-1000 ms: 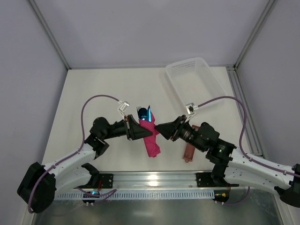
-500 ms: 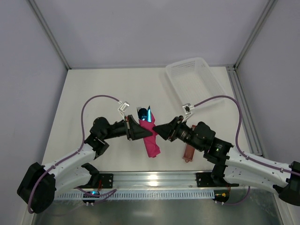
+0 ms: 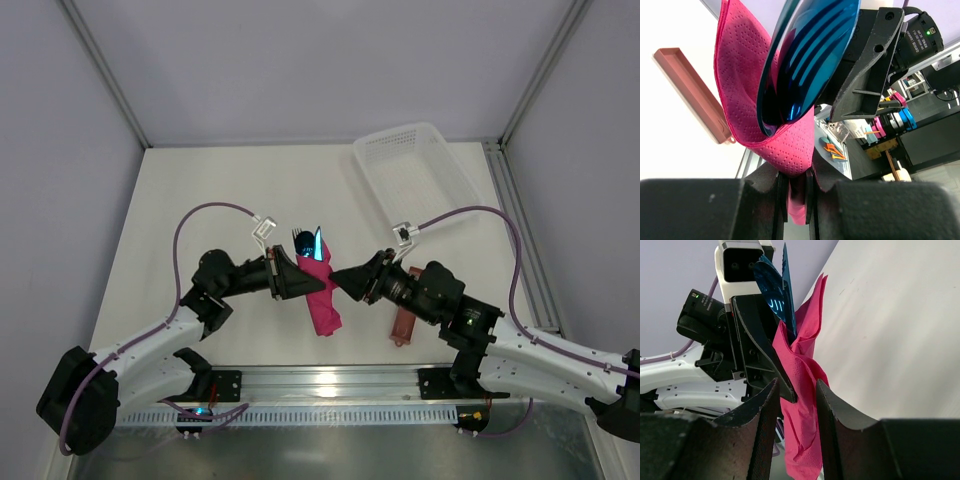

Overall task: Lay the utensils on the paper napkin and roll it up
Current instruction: Roll the napkin.

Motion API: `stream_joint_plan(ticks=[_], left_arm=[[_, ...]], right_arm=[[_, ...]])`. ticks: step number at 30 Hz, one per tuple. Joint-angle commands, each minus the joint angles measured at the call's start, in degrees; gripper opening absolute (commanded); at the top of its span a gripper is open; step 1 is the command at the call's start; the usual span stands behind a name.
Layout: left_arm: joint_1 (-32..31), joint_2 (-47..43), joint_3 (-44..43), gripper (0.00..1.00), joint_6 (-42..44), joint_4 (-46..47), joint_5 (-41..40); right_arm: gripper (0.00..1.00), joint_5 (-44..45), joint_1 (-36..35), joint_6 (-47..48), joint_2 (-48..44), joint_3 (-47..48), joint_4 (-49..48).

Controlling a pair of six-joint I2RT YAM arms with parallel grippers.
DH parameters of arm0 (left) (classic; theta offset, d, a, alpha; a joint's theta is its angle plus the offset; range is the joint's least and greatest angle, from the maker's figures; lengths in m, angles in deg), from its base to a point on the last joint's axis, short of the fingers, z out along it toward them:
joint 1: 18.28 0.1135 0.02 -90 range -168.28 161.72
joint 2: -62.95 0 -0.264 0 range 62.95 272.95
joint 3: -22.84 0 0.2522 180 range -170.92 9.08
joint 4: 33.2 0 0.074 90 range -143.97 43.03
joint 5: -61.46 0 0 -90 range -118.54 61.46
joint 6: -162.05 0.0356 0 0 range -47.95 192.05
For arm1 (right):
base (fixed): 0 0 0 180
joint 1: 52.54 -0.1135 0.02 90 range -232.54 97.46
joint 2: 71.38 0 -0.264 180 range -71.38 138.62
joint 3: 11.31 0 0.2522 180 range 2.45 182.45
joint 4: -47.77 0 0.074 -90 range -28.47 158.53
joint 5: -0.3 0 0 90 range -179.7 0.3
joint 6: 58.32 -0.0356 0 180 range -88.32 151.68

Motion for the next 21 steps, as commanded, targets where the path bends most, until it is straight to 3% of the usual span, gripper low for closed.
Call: stream_joint_plan(ticks=[1,15,21], left_arm=[[-0.1,-0.5,-2.6,0.0,0.3,2.9,0.9],[0.0,-0.4,-2.4,0.0,0.4,2.8,0.7],[-0.1,0.1,-2.1,0.0,0.8,2.5,0.4]], right_arm=[[0.37,-1.2,-0.6,-0.7,0.2,1.1,-3.1],[0.37,-0.3,-1.3,-0.1,2.5,0.2,-3.5],[0.37,2.2,-1.6,1.7,-0.4,2.8,2.0]])
